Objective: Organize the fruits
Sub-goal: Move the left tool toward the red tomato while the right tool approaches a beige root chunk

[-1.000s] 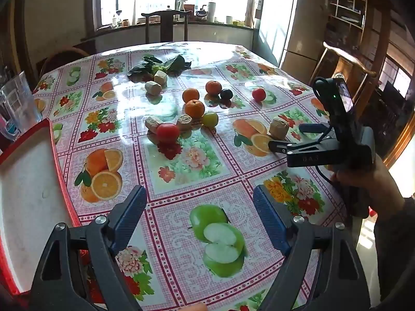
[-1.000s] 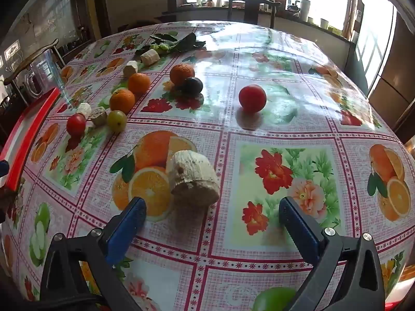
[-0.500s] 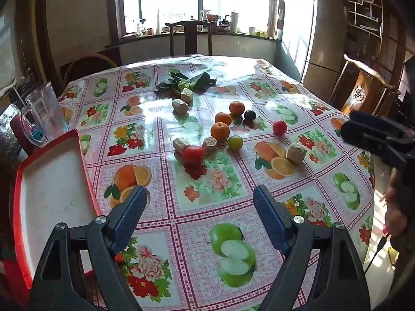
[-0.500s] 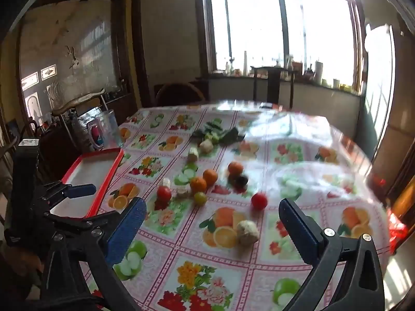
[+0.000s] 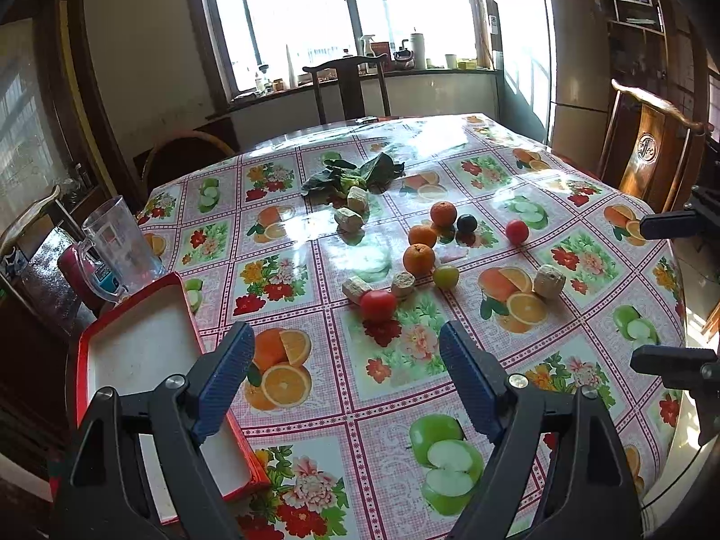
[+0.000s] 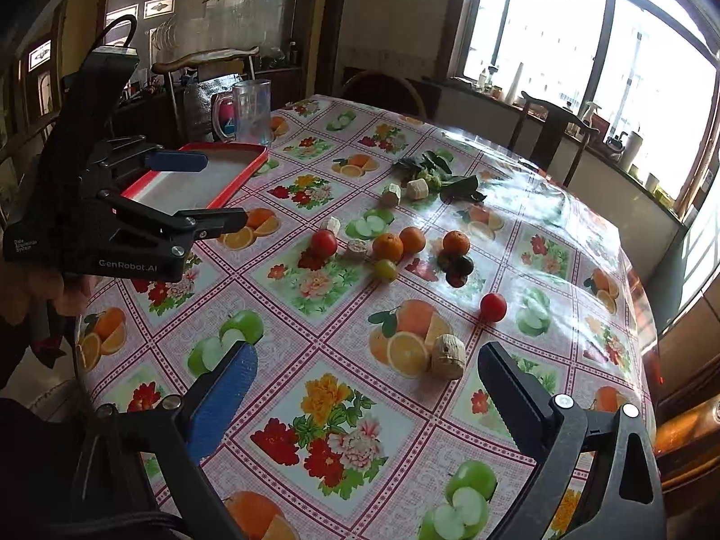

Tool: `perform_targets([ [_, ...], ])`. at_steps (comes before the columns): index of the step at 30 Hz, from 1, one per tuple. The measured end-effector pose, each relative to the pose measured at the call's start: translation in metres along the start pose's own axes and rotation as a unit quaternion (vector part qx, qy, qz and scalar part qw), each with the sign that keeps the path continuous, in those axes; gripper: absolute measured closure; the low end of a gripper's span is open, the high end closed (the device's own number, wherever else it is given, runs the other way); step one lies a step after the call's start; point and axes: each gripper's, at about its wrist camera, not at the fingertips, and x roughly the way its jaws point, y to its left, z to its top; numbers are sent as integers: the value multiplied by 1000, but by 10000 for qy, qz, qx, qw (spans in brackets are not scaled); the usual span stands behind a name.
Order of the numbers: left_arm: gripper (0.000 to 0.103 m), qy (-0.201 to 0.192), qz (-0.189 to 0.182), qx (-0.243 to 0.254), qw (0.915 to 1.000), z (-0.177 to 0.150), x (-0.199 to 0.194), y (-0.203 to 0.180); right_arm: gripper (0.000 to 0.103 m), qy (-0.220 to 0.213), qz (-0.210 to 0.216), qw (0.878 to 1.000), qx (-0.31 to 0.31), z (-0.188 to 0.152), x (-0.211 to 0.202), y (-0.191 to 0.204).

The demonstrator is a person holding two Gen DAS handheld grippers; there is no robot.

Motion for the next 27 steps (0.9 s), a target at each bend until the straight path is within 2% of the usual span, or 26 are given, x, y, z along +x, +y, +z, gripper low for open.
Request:
perform_targets([
  [8,18,127,-43,54,9999,0,8,-4,4,113,179,9993,297,-1,8,-17],
  [18,18,327,-159,-27,9993,-1,24,-2,5,284,266,9986,354,-4,23,-18],
  [24,18,554,-338,-195,9977,-3,43,2,11,427,276,9980,375,-7,39,-21],
  [27,18,663,-406,-264,9966,-4,54,4,18,535,323,9971,438,-9,49,-25],
])
